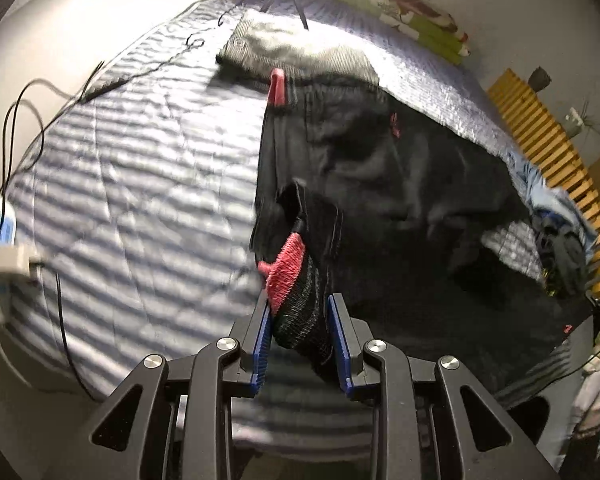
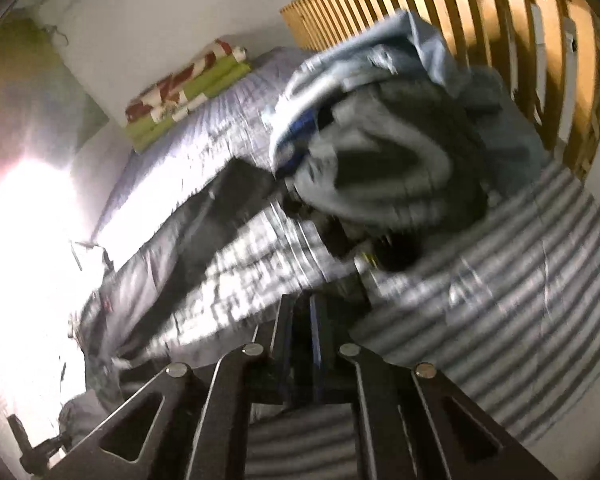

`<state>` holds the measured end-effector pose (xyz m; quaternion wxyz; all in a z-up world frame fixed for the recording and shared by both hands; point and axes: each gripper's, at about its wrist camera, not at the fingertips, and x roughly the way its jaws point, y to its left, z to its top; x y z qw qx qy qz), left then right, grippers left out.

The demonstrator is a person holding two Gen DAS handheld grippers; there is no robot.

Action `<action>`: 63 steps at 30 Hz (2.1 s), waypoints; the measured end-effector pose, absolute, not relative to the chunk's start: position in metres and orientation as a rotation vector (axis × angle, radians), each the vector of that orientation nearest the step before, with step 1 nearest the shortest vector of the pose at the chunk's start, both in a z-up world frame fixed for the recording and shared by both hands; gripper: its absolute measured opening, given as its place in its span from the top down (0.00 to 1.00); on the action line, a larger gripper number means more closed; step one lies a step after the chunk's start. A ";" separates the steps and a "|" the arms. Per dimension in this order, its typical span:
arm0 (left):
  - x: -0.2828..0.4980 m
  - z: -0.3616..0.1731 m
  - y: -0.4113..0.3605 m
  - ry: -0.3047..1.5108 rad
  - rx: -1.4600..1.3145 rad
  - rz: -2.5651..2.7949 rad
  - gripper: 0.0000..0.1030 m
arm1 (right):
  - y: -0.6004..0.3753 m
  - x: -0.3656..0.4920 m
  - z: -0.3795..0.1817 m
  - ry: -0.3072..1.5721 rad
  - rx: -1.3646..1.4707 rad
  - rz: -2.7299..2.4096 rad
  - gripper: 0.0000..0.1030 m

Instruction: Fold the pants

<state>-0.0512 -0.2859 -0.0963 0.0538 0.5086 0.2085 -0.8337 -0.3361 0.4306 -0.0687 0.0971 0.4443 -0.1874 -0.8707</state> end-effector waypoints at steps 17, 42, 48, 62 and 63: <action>-0.220 -0.100 -0.343 0.658 1.476 -2.468 0.89 | 0.301 -0.508 -0.027 -0.291 1.134 -2.742 0.95; -0.292 -0.133 -0.327 0.446 1.591 -2.623 0.25 | 0.190 -0.641 -0.083 0.379 1.258 -2.705 0.95; -0.317 -0.159 -0.313 0.383 1.606 -2.556 0.91 | 0.175 -0.654 -0.081 0.401 1.239 -2.700 0.95; -0.323 -0.137 -0.328 0.294 1.419 -2.497 0.91 | 0.182 -0.701 -0.085 0.205 1.312 -2.685 0.91; -0.329 -0.146 -0.329 0.343 1.450 -2.487 0.90 | 0.177 -0.708 -0.098 0.239 1.376 -2.647 0.86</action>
